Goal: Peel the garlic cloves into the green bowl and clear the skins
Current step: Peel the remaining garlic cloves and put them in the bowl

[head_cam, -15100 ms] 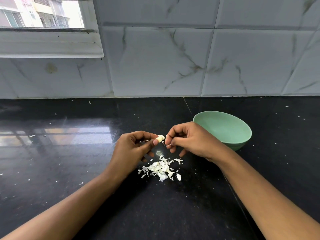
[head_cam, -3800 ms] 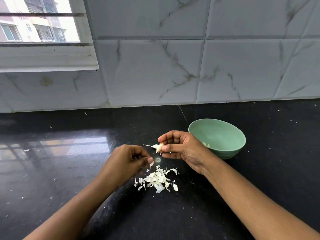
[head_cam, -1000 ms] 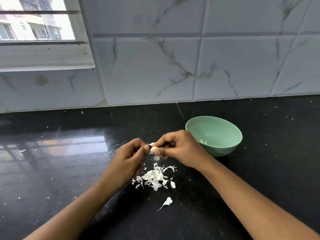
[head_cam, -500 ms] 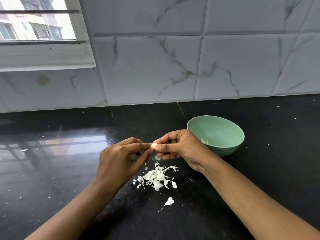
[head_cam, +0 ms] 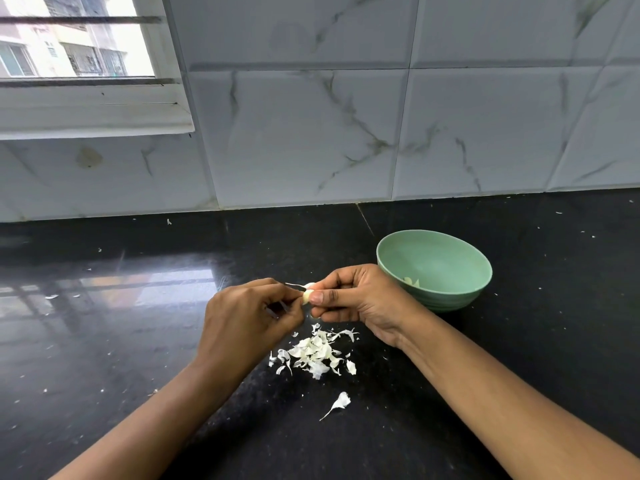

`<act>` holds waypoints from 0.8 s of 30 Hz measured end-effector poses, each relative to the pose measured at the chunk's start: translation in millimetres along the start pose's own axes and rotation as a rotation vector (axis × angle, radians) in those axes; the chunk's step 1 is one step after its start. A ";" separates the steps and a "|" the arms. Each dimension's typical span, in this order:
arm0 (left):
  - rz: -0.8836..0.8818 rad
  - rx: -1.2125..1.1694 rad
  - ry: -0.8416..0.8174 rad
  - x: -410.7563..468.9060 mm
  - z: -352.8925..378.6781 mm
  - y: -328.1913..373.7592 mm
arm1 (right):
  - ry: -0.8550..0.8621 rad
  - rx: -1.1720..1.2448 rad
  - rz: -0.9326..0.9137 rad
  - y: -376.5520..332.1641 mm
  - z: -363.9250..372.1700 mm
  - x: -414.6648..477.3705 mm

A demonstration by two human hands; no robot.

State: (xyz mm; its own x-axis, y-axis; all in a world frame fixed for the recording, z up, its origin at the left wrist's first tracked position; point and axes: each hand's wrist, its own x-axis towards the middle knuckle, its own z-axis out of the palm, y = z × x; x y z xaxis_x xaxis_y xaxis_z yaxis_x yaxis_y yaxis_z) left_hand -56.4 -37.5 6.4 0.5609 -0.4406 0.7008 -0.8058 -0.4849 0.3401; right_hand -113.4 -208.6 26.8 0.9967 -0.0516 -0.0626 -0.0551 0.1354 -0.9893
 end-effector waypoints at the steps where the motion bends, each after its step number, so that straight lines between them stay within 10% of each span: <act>1: -0.006 0.004 0.008 0.0 0.8 -0.6 | -0.006 0.014 0.008 0.1 0.0 0.0; 9: -0.157 -0.239 -0.089 2.4 3.0 -1.7 | -0.018 0.048 0.089 -0.7 -5.0 2.0; 24: 0.111 0.027 0.007 0.7 -2.5 -3.7 | 0.042 0.185 0.176 1.2 -2.7 3.9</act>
State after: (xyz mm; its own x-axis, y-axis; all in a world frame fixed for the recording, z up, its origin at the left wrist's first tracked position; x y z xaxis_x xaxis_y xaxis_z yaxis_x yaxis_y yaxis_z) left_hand -53.5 -34.1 7.2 0.4673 -0.4877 0.7374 -0.8573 -0.4539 0.2430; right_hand -109.8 -211.3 25.0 0.9692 -0.0516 -0.2406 -0.2116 0.3242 -0.9220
